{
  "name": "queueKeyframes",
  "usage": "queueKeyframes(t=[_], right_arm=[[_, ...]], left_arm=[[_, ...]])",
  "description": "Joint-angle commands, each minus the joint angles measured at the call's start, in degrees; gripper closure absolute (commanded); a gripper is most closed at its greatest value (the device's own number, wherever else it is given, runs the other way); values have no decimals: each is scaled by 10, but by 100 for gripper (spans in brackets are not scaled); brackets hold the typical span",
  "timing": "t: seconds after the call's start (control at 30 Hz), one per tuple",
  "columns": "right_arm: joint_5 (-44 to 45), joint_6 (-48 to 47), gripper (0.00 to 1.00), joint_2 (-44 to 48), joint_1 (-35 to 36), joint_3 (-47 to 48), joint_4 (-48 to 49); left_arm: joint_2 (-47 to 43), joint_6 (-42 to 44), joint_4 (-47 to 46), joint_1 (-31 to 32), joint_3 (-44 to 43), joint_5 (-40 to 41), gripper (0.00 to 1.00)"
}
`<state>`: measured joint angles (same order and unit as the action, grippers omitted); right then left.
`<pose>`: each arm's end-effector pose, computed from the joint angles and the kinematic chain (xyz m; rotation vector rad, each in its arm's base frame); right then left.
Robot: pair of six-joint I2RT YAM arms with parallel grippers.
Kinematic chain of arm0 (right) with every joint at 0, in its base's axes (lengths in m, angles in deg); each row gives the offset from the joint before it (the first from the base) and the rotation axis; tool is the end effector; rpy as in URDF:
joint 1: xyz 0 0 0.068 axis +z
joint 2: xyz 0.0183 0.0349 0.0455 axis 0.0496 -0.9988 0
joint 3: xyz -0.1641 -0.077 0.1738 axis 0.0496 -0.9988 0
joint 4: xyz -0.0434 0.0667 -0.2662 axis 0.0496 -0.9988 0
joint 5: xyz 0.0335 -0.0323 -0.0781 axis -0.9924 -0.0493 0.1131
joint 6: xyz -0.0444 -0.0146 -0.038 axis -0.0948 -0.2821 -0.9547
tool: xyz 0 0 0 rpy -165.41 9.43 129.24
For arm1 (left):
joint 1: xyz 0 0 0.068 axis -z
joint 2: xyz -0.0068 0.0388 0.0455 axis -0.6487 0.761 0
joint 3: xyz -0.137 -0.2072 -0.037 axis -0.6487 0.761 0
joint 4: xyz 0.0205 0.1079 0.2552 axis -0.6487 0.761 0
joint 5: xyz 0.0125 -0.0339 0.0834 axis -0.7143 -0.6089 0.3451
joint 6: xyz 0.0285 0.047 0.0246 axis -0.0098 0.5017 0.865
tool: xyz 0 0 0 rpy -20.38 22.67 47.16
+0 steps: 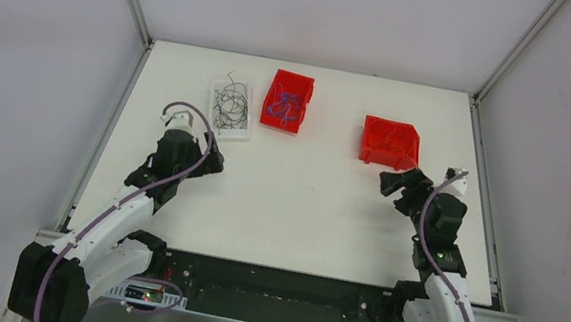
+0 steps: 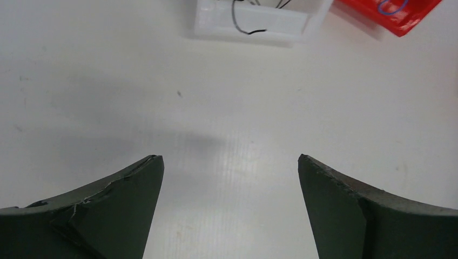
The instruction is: Untangle the cables
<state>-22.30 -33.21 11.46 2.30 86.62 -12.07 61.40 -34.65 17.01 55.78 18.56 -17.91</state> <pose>0.2054 0.0233 0.2268 0.1886 1.7639 0.4459 0.2371 -0.0610 0.2115 -0.2802 2.0456 -0.3823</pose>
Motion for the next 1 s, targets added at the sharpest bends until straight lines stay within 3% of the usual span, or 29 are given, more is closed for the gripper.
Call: queueKeyframes(t=[0.0,0.17,0.27,0.43,0.8,0.97], right_arm=[[49,-77,1,-34,-1,-39,149],[117,-130,1,-122,-2,-46,218],[151,-150,1,-164,-3,-70,303],[181,-183,1,-238,-11,-73,374],[180,-182,2,-375,-38,-73,483],[200,-177,2,-438,-38,-80,554]], left_arm=[[-39,7,-126,0,78,112,1],[-28,45,-145,0,95,212,1],[-11,76,-153,0,86,203,1],[37,102,-229,-2,80,278,1],[147,152,-314,-41,46,309,1],[150,154,-313,-45,51,308,1]])
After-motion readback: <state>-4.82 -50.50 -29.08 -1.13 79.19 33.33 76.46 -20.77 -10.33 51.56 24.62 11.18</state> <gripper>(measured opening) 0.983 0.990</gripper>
